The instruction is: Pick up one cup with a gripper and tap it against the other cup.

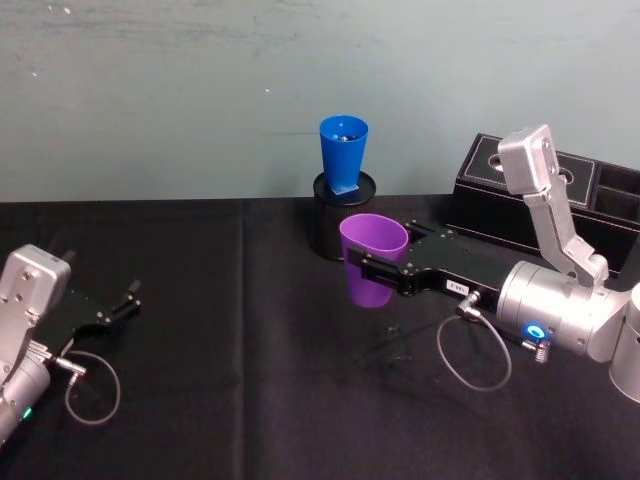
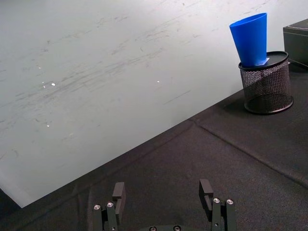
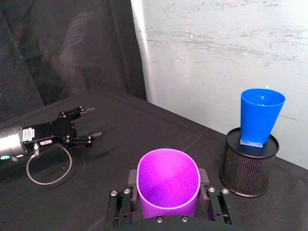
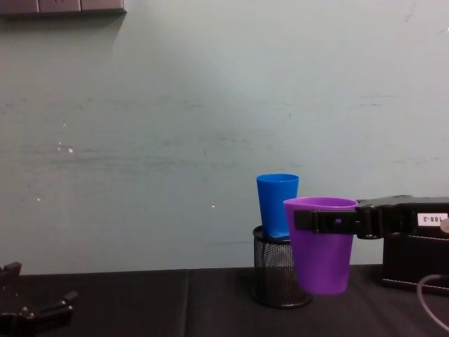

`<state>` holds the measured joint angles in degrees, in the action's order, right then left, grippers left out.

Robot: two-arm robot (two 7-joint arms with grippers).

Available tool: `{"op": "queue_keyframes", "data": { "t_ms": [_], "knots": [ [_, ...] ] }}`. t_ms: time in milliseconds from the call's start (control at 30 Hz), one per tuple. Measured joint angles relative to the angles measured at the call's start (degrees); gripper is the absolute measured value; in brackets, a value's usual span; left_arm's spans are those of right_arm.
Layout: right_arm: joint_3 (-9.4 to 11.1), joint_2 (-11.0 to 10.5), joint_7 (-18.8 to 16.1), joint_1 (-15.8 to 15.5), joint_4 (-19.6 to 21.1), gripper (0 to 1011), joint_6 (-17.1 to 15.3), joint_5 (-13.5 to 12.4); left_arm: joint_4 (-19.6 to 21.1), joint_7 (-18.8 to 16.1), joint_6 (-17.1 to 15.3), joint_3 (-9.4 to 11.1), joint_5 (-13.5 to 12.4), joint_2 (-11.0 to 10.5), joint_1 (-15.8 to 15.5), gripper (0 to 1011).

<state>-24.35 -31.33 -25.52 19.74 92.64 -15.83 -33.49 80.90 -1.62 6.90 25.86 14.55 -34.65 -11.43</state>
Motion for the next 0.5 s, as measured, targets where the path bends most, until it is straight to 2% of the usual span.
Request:
{"op": "queue_keyframes", "data": {
  "t_ms": [400, 500],
  "knots": [
    [-0.07, -0.03, 0.01, 0.0, -0.02, 708, 0.07, 0.0, 0.0, 0.0, 0.0, 0.0, 0.0, 0.0, 0.0, 1000],
    [-0.51, -0.01, 0.01, -0.15, -0.64, 708, 1.11, 0.15, 0.0, 0.0, 0.0, 0.0, 0.0, 0.0, 0.0, 1000]
  ]
}}
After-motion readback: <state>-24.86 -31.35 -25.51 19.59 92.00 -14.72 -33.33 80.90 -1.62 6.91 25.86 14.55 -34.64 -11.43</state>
